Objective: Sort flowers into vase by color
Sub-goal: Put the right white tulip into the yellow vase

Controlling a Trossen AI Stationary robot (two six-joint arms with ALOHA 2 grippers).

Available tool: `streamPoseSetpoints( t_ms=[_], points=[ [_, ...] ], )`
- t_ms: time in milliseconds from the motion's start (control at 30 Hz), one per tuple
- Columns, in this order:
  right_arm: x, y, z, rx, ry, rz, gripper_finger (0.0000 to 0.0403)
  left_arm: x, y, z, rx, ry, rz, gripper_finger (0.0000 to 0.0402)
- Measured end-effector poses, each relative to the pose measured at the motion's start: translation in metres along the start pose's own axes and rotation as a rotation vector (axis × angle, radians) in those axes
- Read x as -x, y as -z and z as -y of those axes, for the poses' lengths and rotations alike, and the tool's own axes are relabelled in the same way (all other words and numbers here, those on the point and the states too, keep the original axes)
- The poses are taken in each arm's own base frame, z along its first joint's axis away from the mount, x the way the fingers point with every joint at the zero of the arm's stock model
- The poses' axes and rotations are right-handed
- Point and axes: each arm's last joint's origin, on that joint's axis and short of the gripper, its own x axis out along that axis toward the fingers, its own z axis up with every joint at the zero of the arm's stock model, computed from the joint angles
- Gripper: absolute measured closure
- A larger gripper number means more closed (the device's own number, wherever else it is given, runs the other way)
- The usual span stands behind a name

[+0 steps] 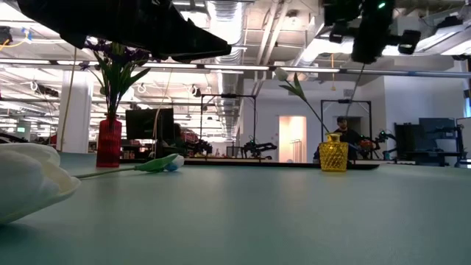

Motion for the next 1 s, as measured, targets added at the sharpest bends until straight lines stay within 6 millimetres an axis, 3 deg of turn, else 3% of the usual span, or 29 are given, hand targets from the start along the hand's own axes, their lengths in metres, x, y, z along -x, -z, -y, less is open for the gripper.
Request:
streamPoseSetpoints(
  t_ms=[100, 233, 800, 1000],
  points=[
    [-0.019, 0.001, 0.011, -0.114, -0.040, -0.016, 0.0384, 0.000, 0.000, 0.000, 0.000, 0.000, -0.001, 0.0255],
    [-0.032, 0.002, 0.023, -0.118, -0.048, 0.006, 0.0384, 0.000, 0.000, 0.000, -0.001, 0.000, -0.001, 0.0255],
    [-0.052, 0.006, 0.027, -0.103, -0.084, 0.099, 0.0384, -0.002, 0.011, -0.012, 0.032, -0.029, -0.087, 0.0255],
    [-0.062, -0.003, 0.033, -0.112, -0.102, 0.102, 0.0384, -0.002, 0.011, -0.012, 0.031, -0.029, -0.087, 0.0255]
  ],
)
